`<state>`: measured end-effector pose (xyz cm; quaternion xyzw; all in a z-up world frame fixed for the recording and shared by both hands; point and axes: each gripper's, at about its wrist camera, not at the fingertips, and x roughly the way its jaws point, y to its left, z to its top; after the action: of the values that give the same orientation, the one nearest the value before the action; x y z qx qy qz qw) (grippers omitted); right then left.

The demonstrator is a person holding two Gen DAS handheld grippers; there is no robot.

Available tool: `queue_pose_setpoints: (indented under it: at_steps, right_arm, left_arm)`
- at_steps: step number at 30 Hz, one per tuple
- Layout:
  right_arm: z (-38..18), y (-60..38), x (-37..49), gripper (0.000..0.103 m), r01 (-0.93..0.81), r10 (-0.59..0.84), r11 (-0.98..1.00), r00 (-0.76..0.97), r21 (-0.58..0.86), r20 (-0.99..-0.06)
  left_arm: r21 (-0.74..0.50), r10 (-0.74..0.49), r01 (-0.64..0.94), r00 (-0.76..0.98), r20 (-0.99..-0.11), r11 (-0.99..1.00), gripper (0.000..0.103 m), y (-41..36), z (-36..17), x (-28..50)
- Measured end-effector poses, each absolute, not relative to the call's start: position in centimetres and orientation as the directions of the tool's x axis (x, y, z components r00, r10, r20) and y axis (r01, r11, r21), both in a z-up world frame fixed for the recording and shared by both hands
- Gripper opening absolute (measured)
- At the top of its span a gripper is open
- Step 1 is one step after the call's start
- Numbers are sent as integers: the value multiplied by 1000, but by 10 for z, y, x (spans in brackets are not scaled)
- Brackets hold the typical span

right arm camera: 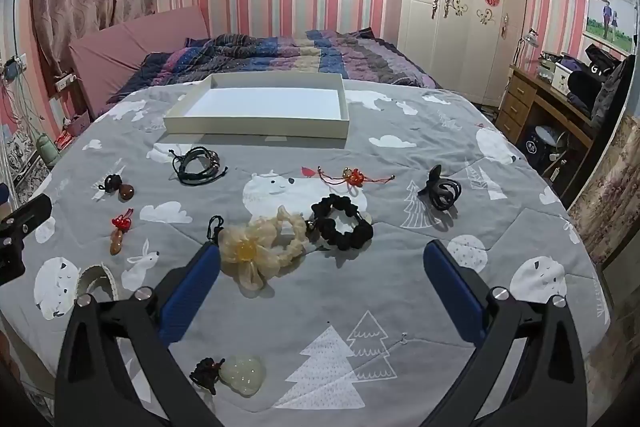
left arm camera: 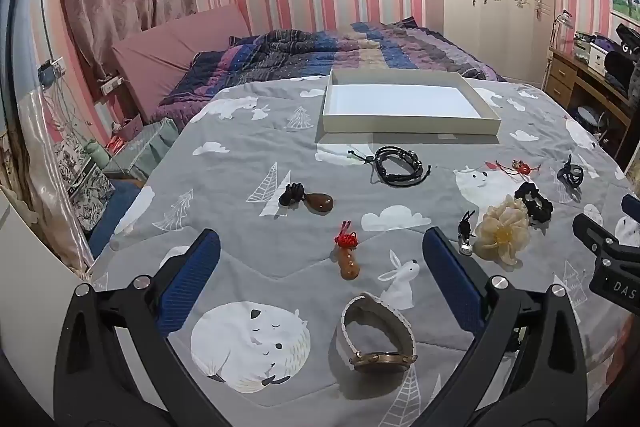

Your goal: Organize jewelry

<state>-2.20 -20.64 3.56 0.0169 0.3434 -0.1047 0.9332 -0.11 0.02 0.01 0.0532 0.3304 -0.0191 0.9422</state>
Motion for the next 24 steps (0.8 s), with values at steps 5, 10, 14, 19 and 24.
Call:
queue_pose_setpoints:
  at_steps: [5,10,14,19,24]
  right_arm:
    - [37,-205,-18,101,207,-178,978,740,-32,-649]
    - [42,-206,-19,101,210,-187,977,753,-39,-631]
    - [41,-209,-14,101,207,-185,978,751,-40,-634]
    - [40,-205,-21,101,210,-192,977,754,-47,-628]
    - [38,-206,-21,101,209,-192,977,752,-49,-631]
  left_arm:
    - [72,-15,78,775,-632,994,100,9,-1,-2]
    - [95,-3,80,782,-624,992,100,2,-1,-1]
    - [96,-5,83,783,-622,992,100,1,0,0]
    - [99,-4,85,780,-626,991,100,2,-1,0]
    - [91,-5,78,781,-625,993,100,3,-2,0]
